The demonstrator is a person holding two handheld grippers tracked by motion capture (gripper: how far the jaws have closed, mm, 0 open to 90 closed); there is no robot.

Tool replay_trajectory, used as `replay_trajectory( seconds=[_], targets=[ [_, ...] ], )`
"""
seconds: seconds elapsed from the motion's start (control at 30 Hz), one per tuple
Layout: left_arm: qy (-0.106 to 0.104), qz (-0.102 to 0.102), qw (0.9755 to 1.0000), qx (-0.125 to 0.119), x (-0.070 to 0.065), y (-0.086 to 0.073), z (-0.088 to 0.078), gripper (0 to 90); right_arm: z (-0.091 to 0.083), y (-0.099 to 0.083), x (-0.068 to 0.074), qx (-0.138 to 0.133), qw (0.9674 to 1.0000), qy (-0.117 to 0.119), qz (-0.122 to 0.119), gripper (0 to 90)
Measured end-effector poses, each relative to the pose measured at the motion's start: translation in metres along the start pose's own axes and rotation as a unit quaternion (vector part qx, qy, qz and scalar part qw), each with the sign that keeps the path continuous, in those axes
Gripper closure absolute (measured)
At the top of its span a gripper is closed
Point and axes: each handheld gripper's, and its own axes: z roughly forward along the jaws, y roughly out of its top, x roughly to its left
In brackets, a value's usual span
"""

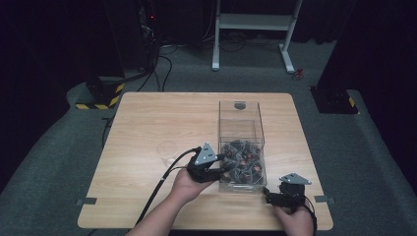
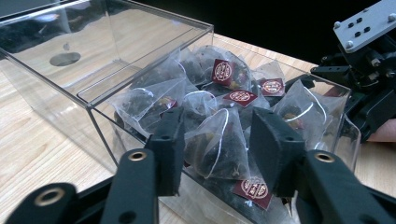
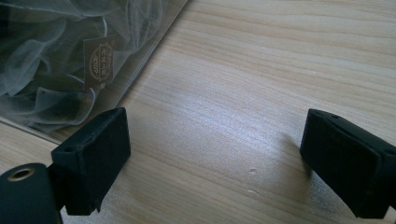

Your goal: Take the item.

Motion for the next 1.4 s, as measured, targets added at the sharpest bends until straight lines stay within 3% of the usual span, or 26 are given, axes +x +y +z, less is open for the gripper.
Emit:
replay_trajectory(
  seconds=[0.13, 0.33, 0.43, 0.73, 1.4],
  targets=[
    [-0.008, -0.014, 0.9999, 0.002, 0.0019, 0.0001, 0.0010, 64.1, 0.0000, 0.0000, 0.0000, 0.000, 1.0000, 0.000, 0.000, 8.3],
    [-0.006, -0.013, 0.9998, 0.010, 0.0031, -0.0019, 0.0036, 72.0, -0.0002, 0.0001, 0.0000, 0.001, 1.0000, 0.001, 0.000, 8.3],
    [-0.006, 0.000, 0.9998, 0.017, 0.0023, -0.0025, 0.0041, 77.1, -0.0002, 0.0001, 0.0001, 0.001, 1.0000, 0.001, 0.000, 8.3],
    [0.001, 0.000, 0.9999, 0.010, 0.0016, -0.0062, 0.0052, 88.8, -0.0001, 0.0001, -0.0001, 0.001, 1.0000, 0.001, -0.002, 8.3],
    [-0.013, -0.020, 0.9996, -0.013, 0.0027, -0.0057, -0.0001, 89.9, -0.0003, 0.0000, 0.0003, 0.002, 1.0000, 0.002, 0.000, 8.3]
  ],
)
